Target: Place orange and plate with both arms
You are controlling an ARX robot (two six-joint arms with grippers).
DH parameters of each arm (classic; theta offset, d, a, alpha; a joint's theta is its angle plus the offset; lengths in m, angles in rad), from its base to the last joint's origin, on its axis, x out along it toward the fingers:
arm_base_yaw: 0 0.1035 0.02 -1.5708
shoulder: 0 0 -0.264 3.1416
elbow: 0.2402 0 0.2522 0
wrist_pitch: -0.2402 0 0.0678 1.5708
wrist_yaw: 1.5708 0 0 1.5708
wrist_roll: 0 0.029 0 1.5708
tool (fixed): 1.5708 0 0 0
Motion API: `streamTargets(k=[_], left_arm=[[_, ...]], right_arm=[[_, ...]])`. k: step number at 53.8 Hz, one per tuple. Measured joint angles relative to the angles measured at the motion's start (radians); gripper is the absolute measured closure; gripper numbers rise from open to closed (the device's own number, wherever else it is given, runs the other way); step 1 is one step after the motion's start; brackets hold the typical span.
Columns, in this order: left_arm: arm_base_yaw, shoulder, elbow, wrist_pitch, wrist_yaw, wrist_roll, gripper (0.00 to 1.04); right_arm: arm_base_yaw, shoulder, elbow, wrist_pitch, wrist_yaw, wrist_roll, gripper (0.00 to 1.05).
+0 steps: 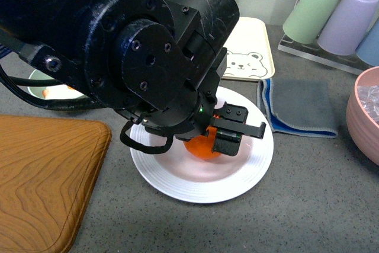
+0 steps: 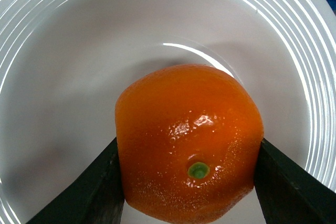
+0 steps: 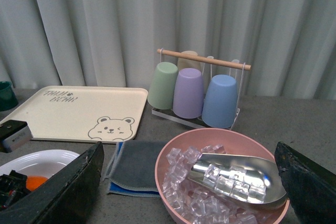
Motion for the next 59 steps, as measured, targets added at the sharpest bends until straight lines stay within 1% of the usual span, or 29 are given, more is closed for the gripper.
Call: streamTargets(k=[4,7,14,19,21,24,31,36,37,38,39,40,42,43,45,46,47,49,50,53,56,58,59], left_arm=[[0.0,0.005,0.012,-0.002,-0.005,0.0,0.47],[0.0,0.008,0.019,-0.003,-0.008,0.0,0.37],[0.0,0.01,0.023,-0.01,-0.011,0.0,0.2],[0.001,0.003,0.017,-0.015,-0.012,-0.001,0.06],[0.001,-0.008,0.006,-0.016,-0.014,0.0,0.05],[0.003,-0.037,-0.02,-0.014,-0.018,-0.002,0.07],[0.017,-0.147,-0.098,0.006,-0.02,-0.024,0.07],[0.04,-0.259,-0.182,0.053,-0.05,-0.036,0.07],[0.044,-0.275,-0.203,0.077,-0.068,-0.031,0.07],[0.043,-0.277,-0.218,0.113,-0.093,-0.026,0.08],[0.043,-0.283,-0.259,0.219,-0.162,-0.002,0.12],[0.045,-0.283,-0.28,0.278,-0.199,0.01,0.13],[0.053,-0.281,-0.365,0.509,-0.338,0.064,0.21],[0.06,-0.281,-0.415,0.624,-0.386,0.084,0.24],[0.075,-0.283,-0.479,0.764,-0.42,0.114,0.29],[0.086,-0.287,-0.538,0.89,-0.431,0.13,0.33],[0.093,-0.291,-0.558,0.933,-0.432,0.137,0.35],[0.12,-0.322,-0.629,1.075,-0.43,0.158,0.42],[0.127,-0.333,-0.645,1.104,-0.426,0.164,0.44],[0.17,-0.413,-0.715,1.221,-0.401,0.179,0.55],[0.213,-0.517,-0.79,1.241,-0.354,0.19,0.69],[0.228,-0.546,-0.82,1.238,-0.338,0.193,0.74],[0.243,-0.571,-0.847,1.231,-0.319,0.195,0.8]], right_arm=[[0.0,0.0,0.0,0.0,0.0,0.0,0.09],[0.0,0.0,0.0,0.0,0.0,0.0,0.09],[0.0,0.0,0.0,0.0,0.0,0.0,0.09],[0.0,0.0,0.0,0.0,0.0,0.0,0.09],[0.0,0.0,0.0,0.0,0.0,0.0,0.09],[0.0,0.0,0.0,0.0,0.0,0.0,0.09],[0.0,0.0,0.0,0.0,0.0,0.0,0.09],[0.0,0.0,0.0,0.0,0.0,0.0,0.09],[0.0,0.0,0.0,0.0,0.0,0.0,0.09],[0.0,0.0,0.0,0.0,0.0,0.0,0.09],[0.0,0.0,0.0,0.0,0.0,0.0,0.09],[0.0,0.0,0.0,0.0,0.0,0.0,0.09],[0.0,0.0,0.0,0.0,0.0,0.0,0.09],[0.0,0.0,0.0,0.0,0.0,0.0,0.09],[0.0,0.0,0.0,0.0,-0.003,0.0,0.09],[0.0,0.0,0.0,0.0,-0.002,0.0,0.09],[0.0,0.0,0.0,0.0,0.0,0.0,0.09],[0.0,0.0,0.0,0.0,0.0,0.0,0.09],[0.0,0.0,0.0,0.0,0.0,0.0,0.09],[0.0,0.0,0.0,0.0,0.001,0.0,0.09],[0.0,0.0,0.0,0.0,0.0,0.0,0.09],[0.0,0.0,0.0,0.0,0.0,0.0,0.09],[0.0,0.0,0.0,0.0,0.0,0.0,0.09]])
